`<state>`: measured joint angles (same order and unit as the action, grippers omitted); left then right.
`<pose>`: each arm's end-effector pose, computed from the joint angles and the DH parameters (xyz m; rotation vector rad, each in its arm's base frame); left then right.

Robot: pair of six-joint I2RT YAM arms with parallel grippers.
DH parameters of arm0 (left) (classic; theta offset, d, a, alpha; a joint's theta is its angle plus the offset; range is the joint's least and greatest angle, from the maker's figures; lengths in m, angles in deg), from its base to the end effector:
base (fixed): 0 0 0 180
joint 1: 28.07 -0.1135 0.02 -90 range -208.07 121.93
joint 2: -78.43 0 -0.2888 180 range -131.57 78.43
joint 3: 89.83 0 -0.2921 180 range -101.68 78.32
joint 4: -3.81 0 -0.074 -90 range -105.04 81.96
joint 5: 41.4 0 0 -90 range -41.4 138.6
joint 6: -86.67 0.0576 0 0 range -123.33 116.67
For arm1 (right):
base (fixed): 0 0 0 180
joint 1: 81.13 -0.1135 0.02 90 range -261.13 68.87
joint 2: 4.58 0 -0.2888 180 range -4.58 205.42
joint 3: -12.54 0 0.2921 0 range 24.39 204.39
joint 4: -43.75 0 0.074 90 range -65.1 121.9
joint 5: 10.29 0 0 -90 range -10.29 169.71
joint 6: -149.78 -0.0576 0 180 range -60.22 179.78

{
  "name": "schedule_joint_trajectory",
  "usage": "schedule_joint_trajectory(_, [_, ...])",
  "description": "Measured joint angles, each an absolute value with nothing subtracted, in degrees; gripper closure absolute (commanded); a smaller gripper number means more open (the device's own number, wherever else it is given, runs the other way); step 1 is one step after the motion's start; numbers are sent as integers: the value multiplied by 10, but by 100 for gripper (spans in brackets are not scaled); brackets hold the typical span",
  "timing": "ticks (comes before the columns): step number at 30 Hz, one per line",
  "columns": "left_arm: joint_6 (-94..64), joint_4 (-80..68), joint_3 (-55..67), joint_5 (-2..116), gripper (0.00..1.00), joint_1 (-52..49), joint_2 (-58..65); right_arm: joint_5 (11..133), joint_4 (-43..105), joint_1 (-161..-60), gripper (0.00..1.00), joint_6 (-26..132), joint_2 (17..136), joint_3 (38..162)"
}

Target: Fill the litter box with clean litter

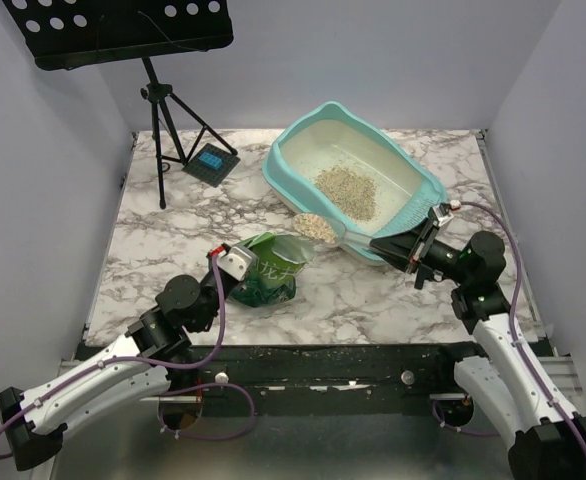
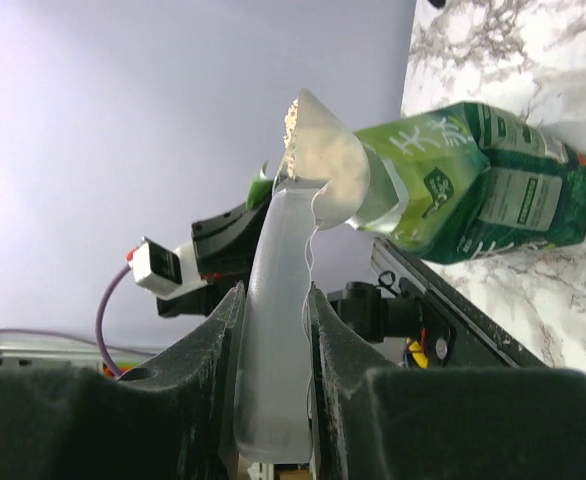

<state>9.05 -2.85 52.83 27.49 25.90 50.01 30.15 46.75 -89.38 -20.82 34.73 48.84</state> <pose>0.1240 -0.1352 0.3013 0.5825 1.4270 -0.2952 0.1913 0.0720 0.2811 0.3803 1.8864 1.7988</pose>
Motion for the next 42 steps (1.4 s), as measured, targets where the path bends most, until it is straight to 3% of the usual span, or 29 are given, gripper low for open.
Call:
schedule_joint_trajectory(20, [86,-26,528,273,100,259,502,424,555,-874,99,-227,633,642])
schedule_joint_trajectory(27, [79,-40,528,276,100,259,520,460,550,-842,100,-168,725,689])
schedule_joint_trajectory(34, [77,-44,528,276,100,259,525,538,397,-834,99,-2,763,764])
schedule_joint_trajectory(42, [76,-44,526,279,100,259,517,641,159,-833,100,227,807,965])
